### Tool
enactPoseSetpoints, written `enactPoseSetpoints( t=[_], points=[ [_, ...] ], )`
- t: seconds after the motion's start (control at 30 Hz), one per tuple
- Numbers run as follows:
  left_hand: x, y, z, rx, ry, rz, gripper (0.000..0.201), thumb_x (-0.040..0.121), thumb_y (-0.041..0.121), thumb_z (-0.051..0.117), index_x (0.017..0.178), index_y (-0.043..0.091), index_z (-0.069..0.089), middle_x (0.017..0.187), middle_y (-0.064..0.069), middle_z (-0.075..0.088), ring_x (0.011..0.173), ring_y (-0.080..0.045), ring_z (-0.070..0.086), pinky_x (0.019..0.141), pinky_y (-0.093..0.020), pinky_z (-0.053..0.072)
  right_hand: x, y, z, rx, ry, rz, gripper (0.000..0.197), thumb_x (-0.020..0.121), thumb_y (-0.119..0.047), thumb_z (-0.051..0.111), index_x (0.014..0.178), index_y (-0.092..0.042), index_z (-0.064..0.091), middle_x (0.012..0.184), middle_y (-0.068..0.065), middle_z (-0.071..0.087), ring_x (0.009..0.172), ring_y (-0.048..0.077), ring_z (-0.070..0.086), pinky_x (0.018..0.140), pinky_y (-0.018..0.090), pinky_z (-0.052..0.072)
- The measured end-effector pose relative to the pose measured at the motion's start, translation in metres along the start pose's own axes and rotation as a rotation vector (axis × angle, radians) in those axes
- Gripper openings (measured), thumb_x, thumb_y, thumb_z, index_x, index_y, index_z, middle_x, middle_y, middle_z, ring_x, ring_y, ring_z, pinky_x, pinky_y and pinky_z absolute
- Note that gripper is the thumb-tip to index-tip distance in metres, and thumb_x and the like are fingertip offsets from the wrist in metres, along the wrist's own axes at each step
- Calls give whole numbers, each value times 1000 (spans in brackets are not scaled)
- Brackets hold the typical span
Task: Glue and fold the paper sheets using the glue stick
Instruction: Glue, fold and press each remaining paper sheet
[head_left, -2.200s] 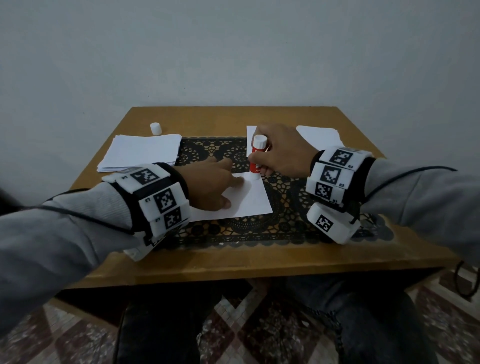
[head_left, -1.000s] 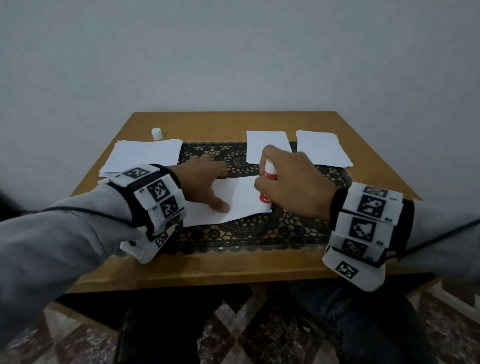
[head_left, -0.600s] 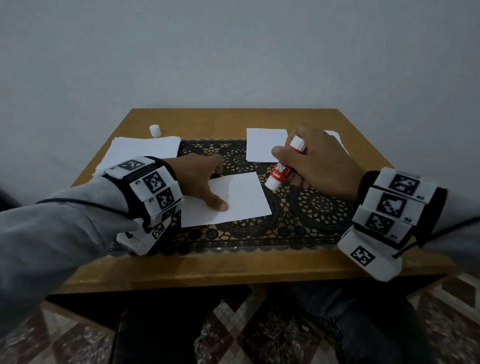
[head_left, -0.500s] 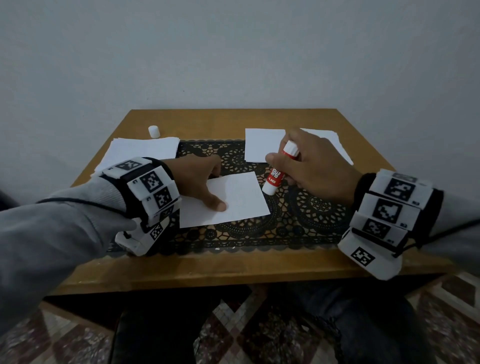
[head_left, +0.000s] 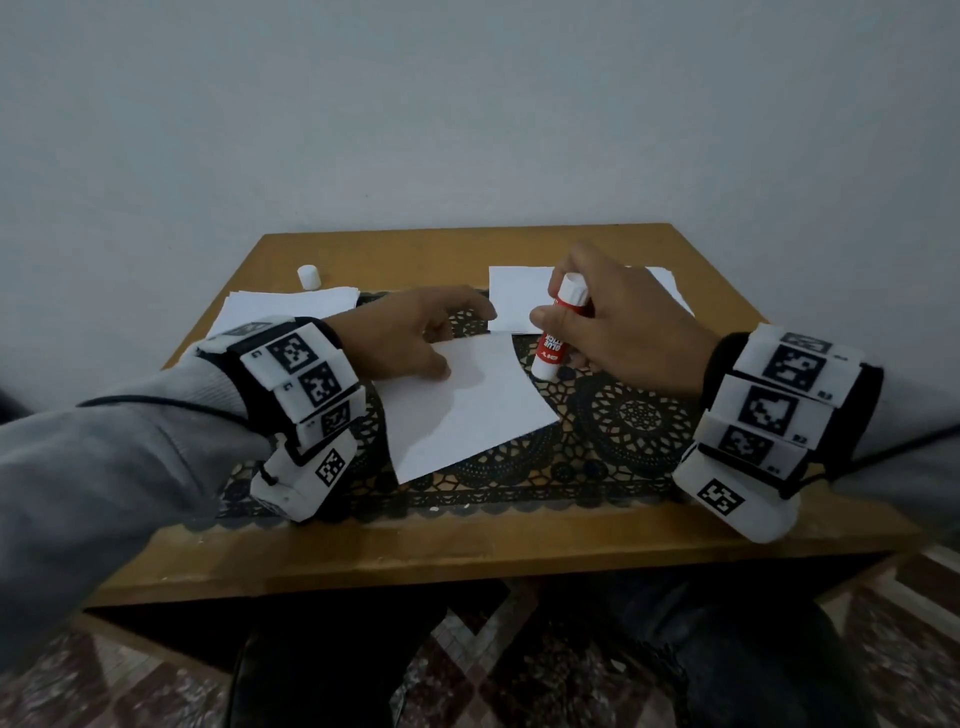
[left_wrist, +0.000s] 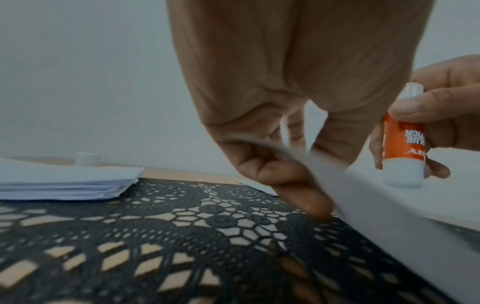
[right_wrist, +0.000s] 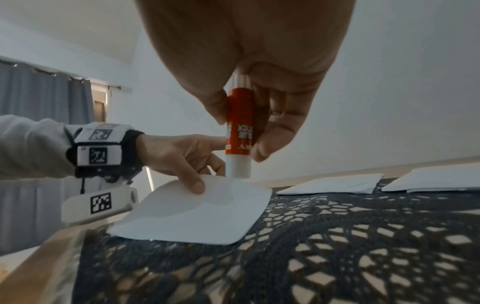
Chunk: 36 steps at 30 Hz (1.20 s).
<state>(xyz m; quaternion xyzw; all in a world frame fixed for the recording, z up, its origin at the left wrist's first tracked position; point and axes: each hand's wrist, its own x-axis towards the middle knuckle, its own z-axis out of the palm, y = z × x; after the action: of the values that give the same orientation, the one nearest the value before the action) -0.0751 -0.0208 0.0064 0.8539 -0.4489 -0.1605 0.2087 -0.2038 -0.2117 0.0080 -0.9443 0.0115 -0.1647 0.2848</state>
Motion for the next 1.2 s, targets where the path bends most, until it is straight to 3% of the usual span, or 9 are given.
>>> enactPoseSetpoints(
  t=[0.1, 0.2, 0.27, 0.37, 0.43, 0.53, 0.73, 0.97, 1.2],
  points=[
    [-1, -4, -2, -89, 86, -44, 53, 82, -1, 62, 121, 33, 56, 91, 4, 56, 77, -12, 54, 64, -22, 45, 5, 1, -2, 58, 29, 19, 26, 95, -35, 56, 103, -11, 47, 80, 5, 67, 63, 20, 66, 56, 31, 54],
    [-4, -4, 4, -45, 56, -164, 46, 82, -2, 58, 112, 33, 62, 94, 7, 52, 76, -8, 50, 60, -16, 39, 13, 1, 1, 40, 25, 4, 28, 96, -38, 54, 102, -12, 46, 82, 7, 67, 63, 22, 66, 56, 32, 53],
    [-5, -6, 10, -14, 12, -208, 42, 83, 2, 58, 110, 33, 64, 110, 1, 53, 85, -13, 52, 66, -20, 42, 19, -1, 6, 14, -15, -12, 29, 95, -39, 55, 102, -12, 44, 85, 8, 66, 68, 24, 64, 61, 37, 51],
    [-9, -3, 16, 79, -8, -261, 34, 85, 14, 65, 116, 24, 61, 127, -2, 51, 102, -20, 54, 82, -29, 48, 31, -1, 15, -48, -74, -26, 32, 95, -40, 55, 105, -13, 40, 90, 4, 64, 71, 20, 59, 64, 32, 46],
    [-12, 0, 20, 141, -38, -291, 36, 84, 22, 69, 117, 22, 56, 125, -4, 53, 97, -20, 53, 78, -30, 48, 39, -2, 21, -63, -93, -13, 34, 95, -41, 55, 106, -15, 37, 95, 4, 62, 69, 17, 57, 64, 30, 43],
    [-13, 1, 26, 255, -60, -284, 41, 82, 32, 72, 117, 23, 53, 117, -3, 56, 93, -18, 48, 77, -27, 40, 48, -4, 31, -82, -111, 14, 35, 94, -40, 57, 104, -14, 36, 92, 8, 63, 64, 15, 58, 59, 31, 48],
    [-10, 3, 24, 303, -103, -322, 52, 79, 39, 72, 123, 29, 46, 119, -7, 48, 96, -21, 48, 84, -32, 44, 58, -7, 40, -111, -114, 52, 41, 93, -39, 60, 113, -10, 39, 97, 11, 62, 67, 18, 58, 57, 30, 45],
    [-10, 5, 25, 352, -145, -287, 67, 86, 37, 62, 144, 40, 30, 133, -12, 45, 127, -26, 34, 98, -40, 42, 60, -9, 53, -142, -144, 53, 40, 93, -38, 59, 111, -12, 36, 101, 11, 60, 73, 22, 58, 63, 34, 49],
    [-10, 6, 24, 403, -166, -237, 70, 87, 50, 59, 148, 38, 27, 142, -6, 43, 130, -24, 31, 96, -32, 35, 58, -11, 58, -155, -170, 18, 27, 97, -30, 53, 105, -16, 31, 95, 12, 62, 81, 27, 60, 61, 32, 46]
  ],
)
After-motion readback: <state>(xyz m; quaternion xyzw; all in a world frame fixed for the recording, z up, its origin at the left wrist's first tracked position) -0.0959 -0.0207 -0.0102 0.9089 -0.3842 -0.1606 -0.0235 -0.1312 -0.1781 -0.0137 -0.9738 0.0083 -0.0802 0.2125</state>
